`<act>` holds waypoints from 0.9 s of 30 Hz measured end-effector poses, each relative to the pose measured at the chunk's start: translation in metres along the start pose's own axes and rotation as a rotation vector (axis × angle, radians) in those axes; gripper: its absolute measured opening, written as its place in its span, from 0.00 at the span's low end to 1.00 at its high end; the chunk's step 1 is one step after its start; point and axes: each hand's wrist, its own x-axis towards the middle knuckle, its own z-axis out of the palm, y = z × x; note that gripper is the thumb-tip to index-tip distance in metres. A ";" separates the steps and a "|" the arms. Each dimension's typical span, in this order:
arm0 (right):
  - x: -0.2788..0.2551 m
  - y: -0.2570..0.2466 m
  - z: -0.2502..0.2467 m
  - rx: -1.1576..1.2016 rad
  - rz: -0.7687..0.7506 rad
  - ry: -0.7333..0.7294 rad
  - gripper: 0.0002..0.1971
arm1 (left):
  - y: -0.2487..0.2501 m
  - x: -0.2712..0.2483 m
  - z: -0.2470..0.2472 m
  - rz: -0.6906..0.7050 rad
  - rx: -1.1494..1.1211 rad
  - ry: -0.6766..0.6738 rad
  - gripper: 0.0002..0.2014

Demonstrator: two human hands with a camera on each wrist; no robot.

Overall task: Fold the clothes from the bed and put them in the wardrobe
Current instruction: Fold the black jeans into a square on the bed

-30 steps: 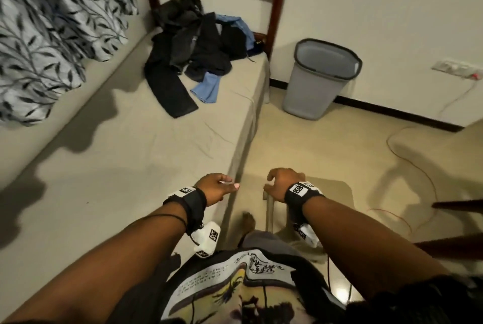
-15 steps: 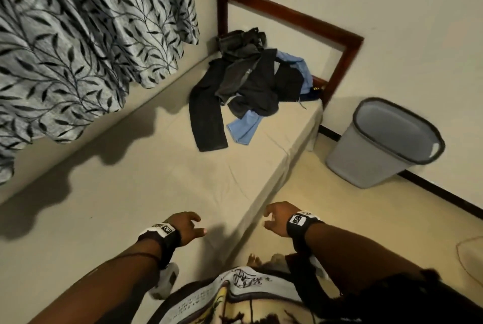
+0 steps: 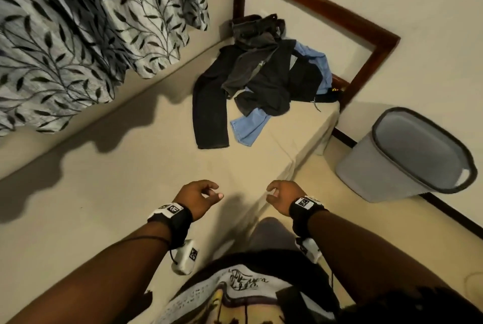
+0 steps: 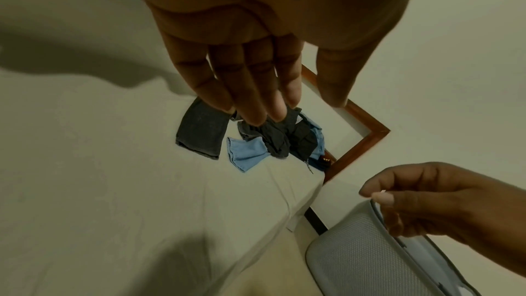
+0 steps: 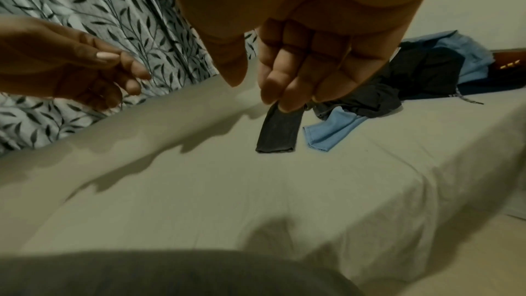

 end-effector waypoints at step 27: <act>0.554 0.126 -0.132 -0.060 0.018 -0.245 0.37 | 0.093 0.311 0.164 -0.504 -0.231 -0.157 0.13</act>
